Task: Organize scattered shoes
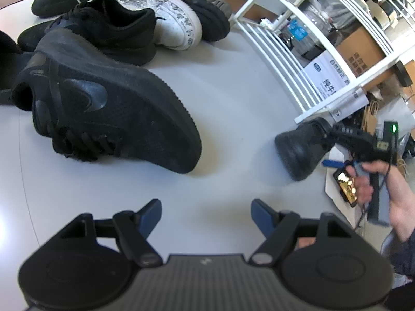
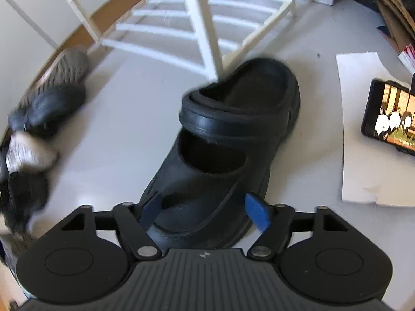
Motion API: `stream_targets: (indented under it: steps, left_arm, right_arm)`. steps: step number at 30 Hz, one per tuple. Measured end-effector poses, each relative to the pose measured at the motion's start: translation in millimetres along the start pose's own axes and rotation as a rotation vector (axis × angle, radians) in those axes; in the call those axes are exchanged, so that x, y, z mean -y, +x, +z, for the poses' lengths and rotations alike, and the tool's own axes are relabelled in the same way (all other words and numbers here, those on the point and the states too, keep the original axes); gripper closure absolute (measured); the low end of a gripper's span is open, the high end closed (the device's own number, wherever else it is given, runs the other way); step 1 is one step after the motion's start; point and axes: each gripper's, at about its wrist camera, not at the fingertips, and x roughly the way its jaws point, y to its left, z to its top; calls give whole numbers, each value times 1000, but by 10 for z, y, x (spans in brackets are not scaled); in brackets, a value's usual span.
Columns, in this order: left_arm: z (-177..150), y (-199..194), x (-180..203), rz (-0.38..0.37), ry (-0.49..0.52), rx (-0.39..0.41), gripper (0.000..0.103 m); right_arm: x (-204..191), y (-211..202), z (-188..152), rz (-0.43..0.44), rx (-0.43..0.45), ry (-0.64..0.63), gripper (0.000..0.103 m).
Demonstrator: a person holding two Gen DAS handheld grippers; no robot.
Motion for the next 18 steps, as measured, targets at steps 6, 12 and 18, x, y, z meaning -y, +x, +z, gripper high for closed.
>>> stream_targets:
  steps: [6,12,18]
  left_arm:
    - [-11,18,-4,-1,0,-8,25]
    - [-27,20,-11,-3,2,-14,25]
    - [-14,43,-21,-2,-1,-19,25]
  right_arm:
    - [-41,224,129,-72,7,15,3]
    - [-38,383,200,-104,32,45,0]
    - [153,293,90,-50,5,146,6]
